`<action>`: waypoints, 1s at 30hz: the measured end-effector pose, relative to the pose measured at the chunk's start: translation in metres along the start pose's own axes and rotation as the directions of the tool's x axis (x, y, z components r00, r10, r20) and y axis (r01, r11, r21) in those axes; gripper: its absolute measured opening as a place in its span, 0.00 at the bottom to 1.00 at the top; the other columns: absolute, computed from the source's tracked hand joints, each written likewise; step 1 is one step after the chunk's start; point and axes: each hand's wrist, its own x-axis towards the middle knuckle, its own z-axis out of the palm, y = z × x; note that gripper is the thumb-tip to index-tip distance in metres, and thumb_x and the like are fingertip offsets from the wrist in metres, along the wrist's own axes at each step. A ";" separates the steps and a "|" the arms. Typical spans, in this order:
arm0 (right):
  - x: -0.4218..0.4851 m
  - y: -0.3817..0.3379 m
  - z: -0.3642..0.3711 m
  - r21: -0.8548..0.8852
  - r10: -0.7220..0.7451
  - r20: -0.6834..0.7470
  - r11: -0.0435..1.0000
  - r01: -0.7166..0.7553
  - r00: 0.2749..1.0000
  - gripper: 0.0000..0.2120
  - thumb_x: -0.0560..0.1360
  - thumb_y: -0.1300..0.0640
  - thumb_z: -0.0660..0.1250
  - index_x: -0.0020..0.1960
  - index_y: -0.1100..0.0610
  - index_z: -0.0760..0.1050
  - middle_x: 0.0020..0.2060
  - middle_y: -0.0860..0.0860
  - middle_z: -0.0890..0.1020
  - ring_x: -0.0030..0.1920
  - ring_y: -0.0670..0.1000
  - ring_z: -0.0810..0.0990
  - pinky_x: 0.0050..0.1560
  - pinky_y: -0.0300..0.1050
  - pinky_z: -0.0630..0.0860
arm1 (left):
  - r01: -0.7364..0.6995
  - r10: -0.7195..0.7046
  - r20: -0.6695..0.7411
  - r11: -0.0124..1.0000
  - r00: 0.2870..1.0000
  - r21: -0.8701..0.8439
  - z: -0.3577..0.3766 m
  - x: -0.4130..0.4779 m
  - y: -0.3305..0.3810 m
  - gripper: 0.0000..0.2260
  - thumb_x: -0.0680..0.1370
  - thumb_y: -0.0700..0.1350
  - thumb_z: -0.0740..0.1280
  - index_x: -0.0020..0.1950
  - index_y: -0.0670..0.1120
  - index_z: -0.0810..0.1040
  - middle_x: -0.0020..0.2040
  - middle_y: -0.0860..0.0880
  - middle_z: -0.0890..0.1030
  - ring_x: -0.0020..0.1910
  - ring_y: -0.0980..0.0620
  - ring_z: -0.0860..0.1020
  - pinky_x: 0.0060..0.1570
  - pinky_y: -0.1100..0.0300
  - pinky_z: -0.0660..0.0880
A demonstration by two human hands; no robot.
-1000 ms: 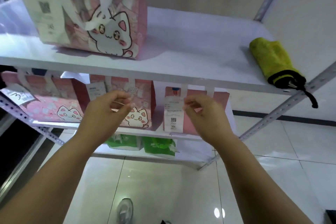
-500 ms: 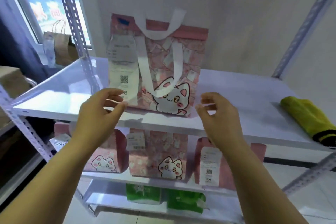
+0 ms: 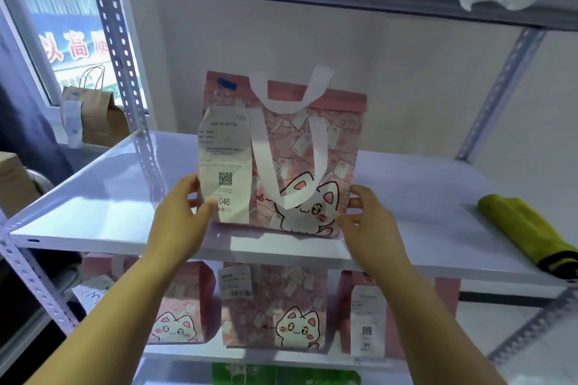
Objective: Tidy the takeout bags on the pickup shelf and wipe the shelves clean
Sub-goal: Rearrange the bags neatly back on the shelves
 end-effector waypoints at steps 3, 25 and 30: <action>0.001 0.005 -0.008 0.003 0.005 -0.054 1.000 -0.005 0.999 0.16 0.76 0.57 0.64 0.62 0.47 0.69 0.47 0.39 0.76 0.40 0.37 0.77 0.34 0.34 0.71 | 0.013 -0.015 -0.055 1.000 0.998 -0.026 0.004 -0.005 0.005 0.13 0.74 0.42 0.68 0.55 0.55 0.73 0.50 0.59 0.79 0.45 0.52 0.79 0.40 0.58 0.73; -0.005 0.136 -0.197 -0.020 -0.006 -0.306 1.000 0.000 0.952 0.09 0.76 0.59 0.63 0.55 0.51 0.74 0.43 0.37 0.77 0.41 0.38 0.78 0.36 0.34 0.73 | -0.078 0.082 0.028 0.991 0.996 -0.105 0.161 -0.097 0.138 0.11 0.74 0.47 0.70 0.51 0.61 0.72 0.46 0.67 0.78 0.36 0.61 0.79 0.34 0.62 0.71; -0.006 0.155 -0.222 -0.046 -0.018 -0.326 0.999 0.003 0.945 0.07 0.78 0.55 0.61 0.50 0.43 0.69 0.42 0.40 0.78 0.40 0.37 0.77 0.35 0.35 0.71 | -0.069 0.078 0.080 0.992 0.994 -0.109 0.191 -0.105 0.153 0.10 0.75 0.47 0.68 0.53 0.58 0.73 0.48 0.65 0.79 0.38 0.59 0.79 0.35 0.60 0.72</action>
